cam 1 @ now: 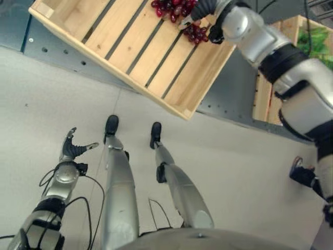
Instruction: Pick up the fruits from the basket on one side to the basket on the other side
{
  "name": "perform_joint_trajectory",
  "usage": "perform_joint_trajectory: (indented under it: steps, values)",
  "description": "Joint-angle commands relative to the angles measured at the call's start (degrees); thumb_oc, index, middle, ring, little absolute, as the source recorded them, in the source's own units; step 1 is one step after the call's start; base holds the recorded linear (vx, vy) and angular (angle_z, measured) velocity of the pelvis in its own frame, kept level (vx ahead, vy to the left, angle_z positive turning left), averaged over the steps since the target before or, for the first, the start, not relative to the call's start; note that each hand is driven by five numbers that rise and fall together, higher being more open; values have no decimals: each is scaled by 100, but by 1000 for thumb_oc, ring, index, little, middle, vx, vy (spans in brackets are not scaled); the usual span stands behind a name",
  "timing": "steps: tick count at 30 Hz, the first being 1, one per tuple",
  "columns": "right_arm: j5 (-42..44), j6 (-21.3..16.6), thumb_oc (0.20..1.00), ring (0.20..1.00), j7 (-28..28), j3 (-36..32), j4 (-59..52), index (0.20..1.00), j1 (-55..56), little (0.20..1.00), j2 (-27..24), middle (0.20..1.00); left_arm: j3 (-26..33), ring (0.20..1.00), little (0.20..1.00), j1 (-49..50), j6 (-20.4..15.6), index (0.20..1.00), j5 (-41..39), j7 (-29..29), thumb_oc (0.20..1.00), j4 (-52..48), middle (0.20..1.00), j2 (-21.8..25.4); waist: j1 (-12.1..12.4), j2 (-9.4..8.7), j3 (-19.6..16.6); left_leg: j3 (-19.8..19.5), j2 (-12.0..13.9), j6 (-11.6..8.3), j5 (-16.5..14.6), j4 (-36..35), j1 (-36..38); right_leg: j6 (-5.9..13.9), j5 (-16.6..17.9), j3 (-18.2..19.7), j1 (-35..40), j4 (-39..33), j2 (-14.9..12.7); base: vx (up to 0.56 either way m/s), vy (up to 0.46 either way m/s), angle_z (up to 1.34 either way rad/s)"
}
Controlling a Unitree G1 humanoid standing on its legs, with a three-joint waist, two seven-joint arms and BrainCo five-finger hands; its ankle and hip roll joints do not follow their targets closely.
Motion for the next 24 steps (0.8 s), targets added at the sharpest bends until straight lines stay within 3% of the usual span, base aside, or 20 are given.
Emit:
perform_joint_trajectory:
  steps: [1,12,24]
  values:
    - [-204,57,1000,1000,-247,-316,376,1000,-736,1000,-463,1000,230,1000,1000,-231,-41,1000,-109,82,1000,-277,1000,121,255,-199,700,-239,-408,90,418,-581,445,505,-947,-179,617,1084,-207,6,0,4]
    - [-330,65,1000,1000,-429,-578,857,1000,-559,1000,-120,1000,15,1000,1000,-399,-33,1000,-93,217,1000,-142,1000,-65,283,-14,700,-288,-478,110,436,-653,331,491,-1022,-196,469,1096,-220,8,-1,4]
    - [-107,171,1000,1000,-530,-879,1509,1000,-625,1000,-259,1000,-136,1000,1000,-444,-43,1000,-77,241,1000,-195,1000,-80,355,157,700,-354,-524,121,464,-655,197,478,-1048,-267,317,1152,-230,5,-6,2]
